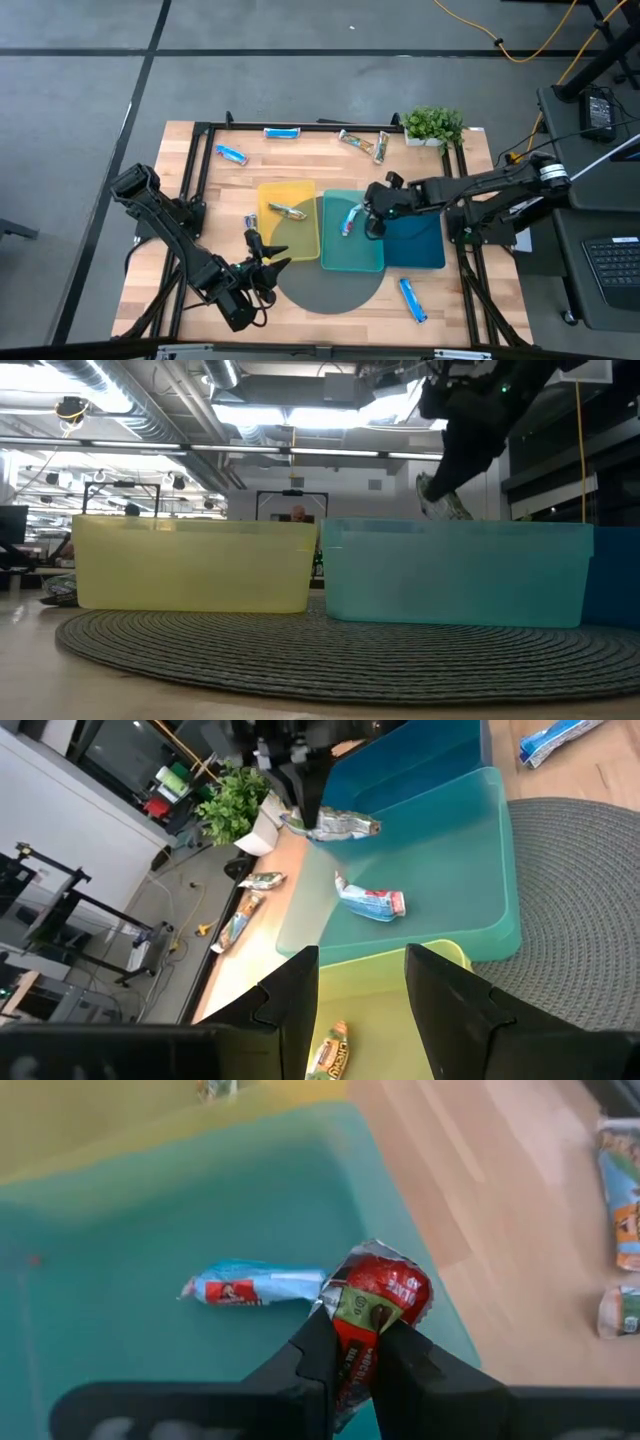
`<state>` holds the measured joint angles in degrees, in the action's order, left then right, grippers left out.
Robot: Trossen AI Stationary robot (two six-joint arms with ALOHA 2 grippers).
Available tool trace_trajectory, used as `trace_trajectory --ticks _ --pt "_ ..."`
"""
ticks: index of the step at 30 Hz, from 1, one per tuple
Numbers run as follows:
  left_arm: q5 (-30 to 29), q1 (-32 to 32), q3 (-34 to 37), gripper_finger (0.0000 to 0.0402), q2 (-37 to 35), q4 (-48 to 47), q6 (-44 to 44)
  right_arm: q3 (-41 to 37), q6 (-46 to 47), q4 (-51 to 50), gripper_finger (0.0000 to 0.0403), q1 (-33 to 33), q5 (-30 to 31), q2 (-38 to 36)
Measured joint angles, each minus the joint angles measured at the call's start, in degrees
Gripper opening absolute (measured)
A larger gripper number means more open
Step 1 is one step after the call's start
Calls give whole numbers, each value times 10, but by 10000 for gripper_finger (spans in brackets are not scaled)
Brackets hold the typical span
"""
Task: Pick and place Granola Bars by type
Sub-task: Put the red granola bar into the green bin
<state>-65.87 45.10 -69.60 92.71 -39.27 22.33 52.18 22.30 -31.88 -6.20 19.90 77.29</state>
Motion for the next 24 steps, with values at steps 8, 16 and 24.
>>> trace_trajectory --ticks 8,16,24 --pt "1 2 0 143 0 0 11 0 -2 21 49 0 0 64" --pt "5 2 0 143 0 0 11 0 -17 49 49 0 0 112" --pt "7 2 0 143 0 0 11 0 -20 54 49 0 0 124"
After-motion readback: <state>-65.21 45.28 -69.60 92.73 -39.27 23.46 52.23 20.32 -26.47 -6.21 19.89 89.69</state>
